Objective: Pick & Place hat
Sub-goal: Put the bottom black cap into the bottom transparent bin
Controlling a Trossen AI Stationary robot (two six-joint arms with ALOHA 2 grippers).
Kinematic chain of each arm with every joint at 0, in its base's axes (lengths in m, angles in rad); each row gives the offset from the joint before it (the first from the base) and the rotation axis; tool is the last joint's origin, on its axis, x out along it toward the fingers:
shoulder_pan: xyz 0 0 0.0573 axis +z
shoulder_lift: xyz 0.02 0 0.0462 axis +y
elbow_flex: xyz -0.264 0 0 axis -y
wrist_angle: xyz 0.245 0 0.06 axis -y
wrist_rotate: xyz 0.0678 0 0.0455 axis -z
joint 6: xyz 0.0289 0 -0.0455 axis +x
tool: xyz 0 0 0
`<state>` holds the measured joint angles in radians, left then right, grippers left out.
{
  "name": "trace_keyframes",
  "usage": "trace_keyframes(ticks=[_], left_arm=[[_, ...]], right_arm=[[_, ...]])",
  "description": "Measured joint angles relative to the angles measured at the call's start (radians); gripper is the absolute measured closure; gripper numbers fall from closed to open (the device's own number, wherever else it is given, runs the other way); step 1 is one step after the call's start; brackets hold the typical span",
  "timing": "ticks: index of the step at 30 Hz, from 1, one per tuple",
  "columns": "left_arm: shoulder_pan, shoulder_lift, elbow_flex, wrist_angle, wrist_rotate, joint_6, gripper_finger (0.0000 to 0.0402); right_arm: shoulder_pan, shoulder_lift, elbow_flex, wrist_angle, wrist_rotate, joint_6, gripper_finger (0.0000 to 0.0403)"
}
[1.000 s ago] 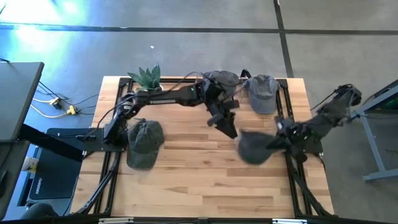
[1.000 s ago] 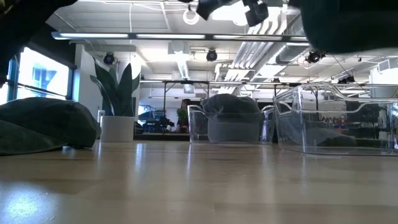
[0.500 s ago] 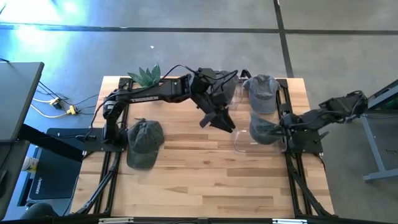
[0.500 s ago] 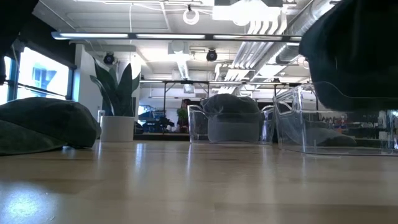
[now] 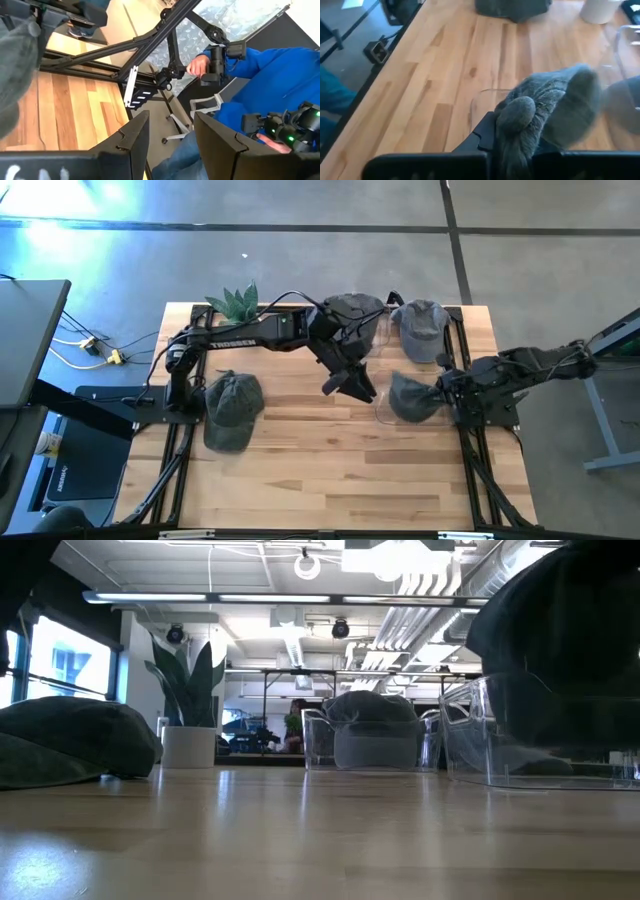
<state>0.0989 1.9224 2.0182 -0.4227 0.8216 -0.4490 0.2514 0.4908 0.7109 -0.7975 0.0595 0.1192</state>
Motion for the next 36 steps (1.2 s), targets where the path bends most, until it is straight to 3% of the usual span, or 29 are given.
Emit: trace_keyframes(ticks=[13, 22, 27, 29, 33, 36], left_arm=[[-0.022, 0.000, 0.000, 0.003, -0.016, -0.027, 0.0251], [-0.023, 0.000, 0.000, 0.004, -0.021, -0.028, 0.0251], [-0.023, 0.000, 0.000, 0.003, -0.015, -0.029, 0.0251], [-0.023, 0.000, 0.000, 0.003, -0.008, -0.029, 0.0251], [-0.023, 0.000, 0.000, 0.003, -0.002, -0.029, 0.0251], [-0.023, 0.001, 0.000, 0.004, -0.002, -0.028, 0.0251]], right_arm=[[-0.195, 0.157, -0.002, 0.008, -0.219, -0.097, 0.0397], [-0.286, 0.242, -0.002, 0.010, -0.236, -0.103, 0.0361], [-0.292, 0.235, 0.008, -0.005, -0.268, -0.116, 0.0318], [-0.291, 0.229, 0.028, -0.047, -0.259, -0.119, 0.0295], [-0.292, 0.227, 0.078, -0.197, -0.138, -0.100, 0.0243], [-0.292, 0.227, 0.098, -0.213, -0.057, -0.080, 0.0210]])
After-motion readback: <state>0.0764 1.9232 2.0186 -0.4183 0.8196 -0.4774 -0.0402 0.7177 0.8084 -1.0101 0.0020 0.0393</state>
